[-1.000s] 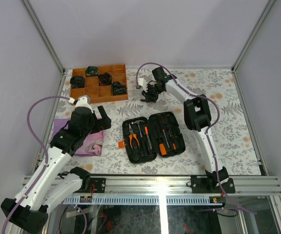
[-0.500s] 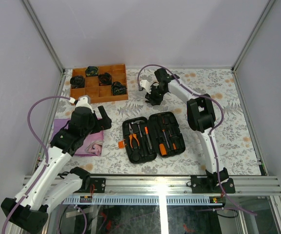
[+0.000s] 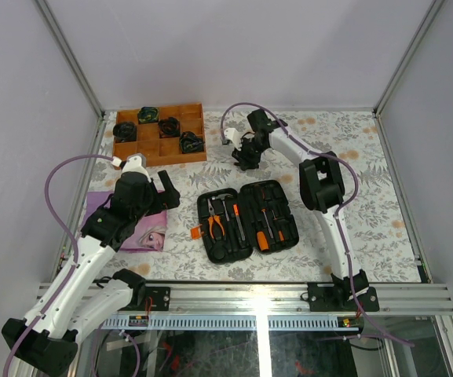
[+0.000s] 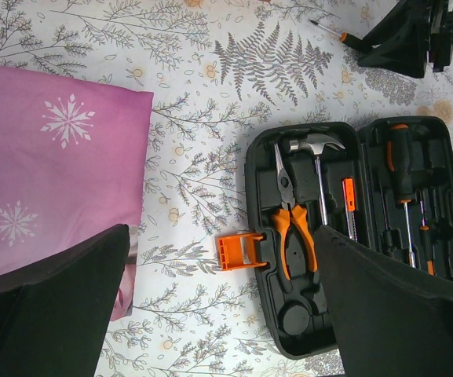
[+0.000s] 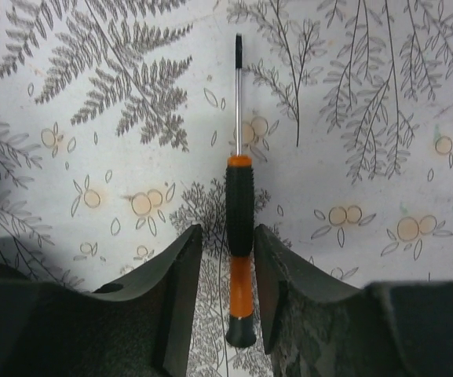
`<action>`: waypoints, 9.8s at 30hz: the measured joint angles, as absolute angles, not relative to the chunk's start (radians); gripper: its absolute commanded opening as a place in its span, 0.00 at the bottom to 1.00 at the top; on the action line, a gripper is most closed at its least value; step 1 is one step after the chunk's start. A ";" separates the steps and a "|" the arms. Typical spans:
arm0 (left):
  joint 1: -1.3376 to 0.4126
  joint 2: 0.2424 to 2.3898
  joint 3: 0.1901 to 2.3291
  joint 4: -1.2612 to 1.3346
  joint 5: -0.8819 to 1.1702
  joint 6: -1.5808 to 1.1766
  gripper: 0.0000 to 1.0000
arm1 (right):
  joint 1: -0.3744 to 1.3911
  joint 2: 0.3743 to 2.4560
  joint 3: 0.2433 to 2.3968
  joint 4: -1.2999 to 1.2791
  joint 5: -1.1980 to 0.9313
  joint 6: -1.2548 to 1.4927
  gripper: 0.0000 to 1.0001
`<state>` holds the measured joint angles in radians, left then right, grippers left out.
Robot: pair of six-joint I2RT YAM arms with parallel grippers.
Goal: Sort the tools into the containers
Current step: Pick up the screwdriver from the center of the board, then move the storage box to the center of the board, then place the screwdriver in the storage box.
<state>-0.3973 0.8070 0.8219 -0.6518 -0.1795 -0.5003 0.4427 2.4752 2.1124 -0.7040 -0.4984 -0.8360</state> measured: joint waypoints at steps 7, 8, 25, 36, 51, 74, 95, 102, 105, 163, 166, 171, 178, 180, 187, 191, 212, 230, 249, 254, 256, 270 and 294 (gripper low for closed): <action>-0.397 0.807 0.822 -0.652 -0.179 -0.500 1.00 | 0.477 2.504 2.163 -0.696 -0.463 -0.793 0.13; -0.397 0.807 0.822 -0.652 -0.179 -0.500 1.00 | 0.481 2.504 2.164 -0.693 -0.452 -0.786 0.11; -0.397 0.759 0.822 -0.651 -0.179 -0.498 1.00 | 0.490 2.267 1.979 -0.468 -0.269 -0.524 0.00; -0.397 0.758 0.822 -0.630 -0.098 -0.493 1.00 | 0.489 1.592 1.354 0.017 -0.223 0.031 0.00; -0.778 0.760 0.714 -0.288 -0.091 -0.707 1.00 | 0.489 1.239 0.710 0.428 -0.384 0.779 0.00; -1.067 1.037 0.693 0.070 -0.233 -0.810 0.39 | 0.718 1.016 0.455 0.754 -0.303 1.061 0.00; -1.073 1.047 0.701 0.049 -0.229 -0.825 0.00 | 0.727 0.942 0.441 0.662 -0.239 1.011 0.50; -1.073 1.051 0.701 0.050 -0.215 -0.818 0.00 | 0.727 0.949 0.441 0.634 -0.219 1.002 0.44; -1.073 1.054 0.701 0.051 -0.198 -0.815 0.00 | 0.727 0.966 0.441 0.634 -0.220 1.002 0.40; -0.979 1.053 0.468 -0.443 -0.331 -1.087 0.57 | 0.737 1.029 0.614 -0.091 0.111 0.731 0.06; -0.973 1.070 0.451 -0.399 -0.303 -1.084 0.53 | 0.737 1.050 0.630 -0.121 0.108 0.732 0.06; -0.967 1.085 0.448 -0.357 -0.279 -1.080 0.43 | 0.737 1.094 0.662 -0.166 0.092 0.722 0.05; -0.937 1.053 0.429 -0.332 -0.253 -1.079 0.36 | 0.737 1.095 0.664 -0.181 0.092 0.706 0.05; -0.913 1.036 0.419 -0.331 -0.249 -1.072 0.33 | 0.737 1.096 0.669 -0.200 0.099 0.688 0.05; -0.803 0.982 0.393 -0.331 -0.205 -1.027 0.20 | 0.737 1.134 0.764 -0.325 0.186 0.586 0.05; -0.745 0.957 0.383 -0.331 -0.179 -1.003 0.10 | 0.737 1.136 0.787 -0.355 0.223 0.547 0.05; -0.645 0.818 0.324 -0.379 -0.139 -1.022 0.00 | 0.737 1.166 0.792 -0.395 0.218 0.516 0.06; -0.743 0.891 0.313 -0.265 -0.120 -1.123 0.22 | 0.737 1.185 0.796 -0.430 0.200 0.488 0.07; -0.765 0.838 0.497 -0.473 -0.257 -1.053 0.55 | 0.737 1.185 0.796 -0.434 0.197 0.441 0.06; -0.765 0.834 0.524 -0.498 -0.288 -1.024 0.55 | 0.737 1.185 0.799 -0.433 0.192 0.445 0.06; -0.765 0.835 0.524 -0.506 -0.292 -1.018 0.55 | 0.737 1.184 0.799 -0.433 0.190 0.446 0.06; -0.765 0.831 0.521 -0.519 -0.294 -1.010 0.57 | 0.737 1.180 0.799 -0.424 0.146 0.509 0.07; -0.765 0.773 0.510 -0.521 -0.321 -0.996 0.60 | 0.737 1.002 0.704 -0.391 0.251 0.645 0.00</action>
<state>-0.7650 0.7731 0.5098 -0.5209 -0.3206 -0.9958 0.7368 1.0016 0.7040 -0.3908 0.2512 0.6453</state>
